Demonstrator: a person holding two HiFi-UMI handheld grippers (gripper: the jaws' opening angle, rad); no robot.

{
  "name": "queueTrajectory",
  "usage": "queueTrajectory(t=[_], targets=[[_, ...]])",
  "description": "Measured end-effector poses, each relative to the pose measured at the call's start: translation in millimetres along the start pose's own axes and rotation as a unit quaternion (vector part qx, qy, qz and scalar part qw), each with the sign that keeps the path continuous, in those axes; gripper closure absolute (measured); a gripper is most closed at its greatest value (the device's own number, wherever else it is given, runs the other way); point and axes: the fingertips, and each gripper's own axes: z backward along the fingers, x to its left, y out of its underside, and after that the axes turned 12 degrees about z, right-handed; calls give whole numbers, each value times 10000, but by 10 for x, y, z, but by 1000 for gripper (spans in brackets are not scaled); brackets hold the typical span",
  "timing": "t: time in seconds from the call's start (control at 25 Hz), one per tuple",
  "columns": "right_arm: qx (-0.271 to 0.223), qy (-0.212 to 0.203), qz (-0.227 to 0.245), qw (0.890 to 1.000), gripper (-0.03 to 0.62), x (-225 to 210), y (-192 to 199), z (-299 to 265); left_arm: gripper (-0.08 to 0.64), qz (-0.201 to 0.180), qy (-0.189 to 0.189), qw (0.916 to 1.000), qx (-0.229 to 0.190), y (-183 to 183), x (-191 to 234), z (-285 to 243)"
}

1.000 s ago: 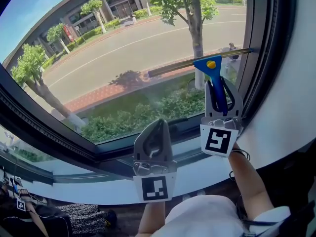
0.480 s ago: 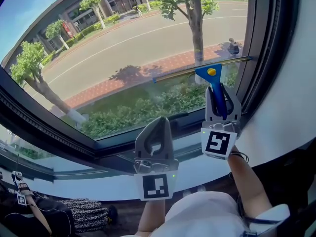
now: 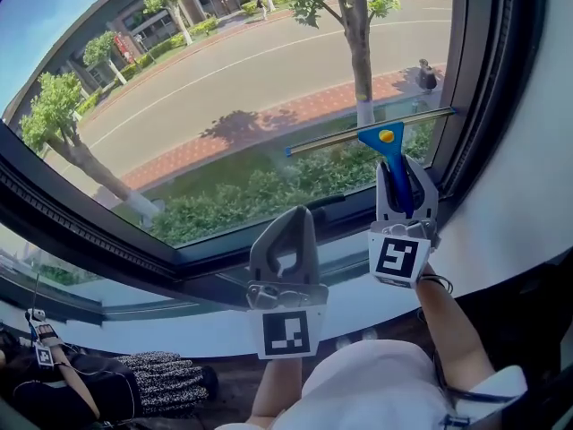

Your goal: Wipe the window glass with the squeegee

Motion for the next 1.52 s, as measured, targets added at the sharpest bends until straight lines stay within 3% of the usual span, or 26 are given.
queueTrajectory(t=[0.28, 0.84, 1.52], targets=[[167, -179, 167, 9996, 443, 120, 149, 47, 558, 285, -103, 9995, -14, 30, 27, -5], [554, -455, 233, 9972, 443, 387, 503, 150, 558, -185, 56, 9995, 239, 208, -2, -52], [917, -763, 372, 9922, 443, 640, 818, 237, 558, -107, -58, 9993, 367, 337, 51, -29]])
